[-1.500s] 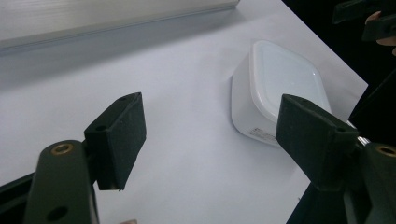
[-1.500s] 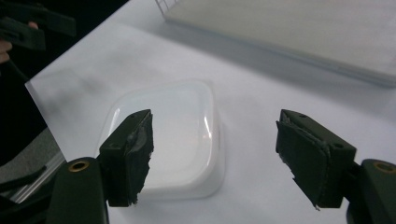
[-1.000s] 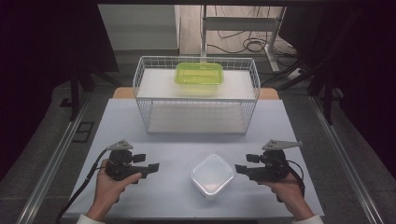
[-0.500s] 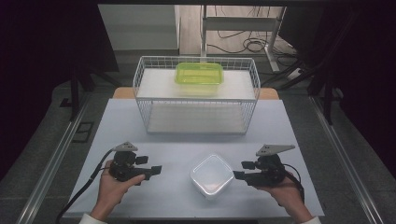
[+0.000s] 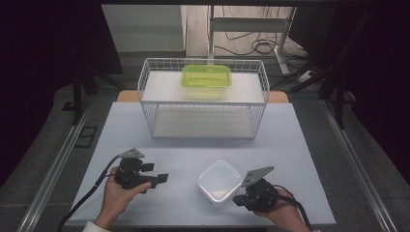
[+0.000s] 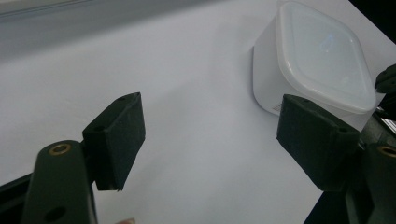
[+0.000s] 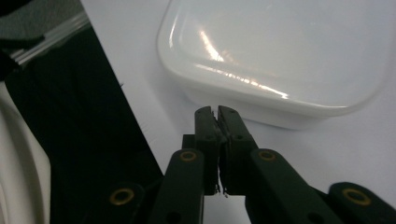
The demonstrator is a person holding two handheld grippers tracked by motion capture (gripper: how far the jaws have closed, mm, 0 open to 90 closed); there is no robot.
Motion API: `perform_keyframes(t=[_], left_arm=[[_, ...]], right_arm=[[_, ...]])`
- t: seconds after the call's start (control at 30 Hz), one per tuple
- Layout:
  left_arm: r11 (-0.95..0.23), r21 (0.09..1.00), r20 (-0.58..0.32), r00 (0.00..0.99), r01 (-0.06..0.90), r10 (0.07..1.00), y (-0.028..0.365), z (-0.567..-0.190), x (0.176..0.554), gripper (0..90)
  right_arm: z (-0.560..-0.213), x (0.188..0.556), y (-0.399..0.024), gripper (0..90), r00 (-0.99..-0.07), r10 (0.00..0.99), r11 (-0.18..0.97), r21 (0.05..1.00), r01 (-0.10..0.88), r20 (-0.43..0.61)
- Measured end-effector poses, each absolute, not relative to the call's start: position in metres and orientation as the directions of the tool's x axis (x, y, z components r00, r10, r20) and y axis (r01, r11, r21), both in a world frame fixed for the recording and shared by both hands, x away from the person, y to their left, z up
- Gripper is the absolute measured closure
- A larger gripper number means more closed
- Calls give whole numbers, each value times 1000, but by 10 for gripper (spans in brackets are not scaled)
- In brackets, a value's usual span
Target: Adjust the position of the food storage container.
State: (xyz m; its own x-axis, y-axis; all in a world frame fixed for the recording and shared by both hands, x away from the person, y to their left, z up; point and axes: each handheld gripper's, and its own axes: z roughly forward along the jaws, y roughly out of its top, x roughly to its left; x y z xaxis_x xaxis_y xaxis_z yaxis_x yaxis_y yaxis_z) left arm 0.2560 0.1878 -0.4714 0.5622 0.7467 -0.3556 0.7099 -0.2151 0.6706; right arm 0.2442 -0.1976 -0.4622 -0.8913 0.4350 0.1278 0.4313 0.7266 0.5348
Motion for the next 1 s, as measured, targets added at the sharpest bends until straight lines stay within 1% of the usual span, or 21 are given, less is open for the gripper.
perform_keyframes(t=[0.13,0.33,0.6,0.87,1.0], left_arm=[[-219,667,-353,561,712,749,187,-472,256,229],[-221,667,-350,562,711,750,187,-472,256,229],[-227,667,-347,565,710,748,186,-473,255,229],[-231,663,-349,567,712,746,185,-474,255,228],[-234,660,-349,567,714,746,185,-475,256,227]], right_arm=[[-470,242,-193,886,-899,418,753,504,423,129],[-477,243,-185,887,-908,402,773,486,408,122],[-480,242,-173,889,-920,379,789,486,376,97],[-483,245,-162,889,-923,377,801,475,364,71],[-482,248,-153,889,-918,390,790,488,371,68]])
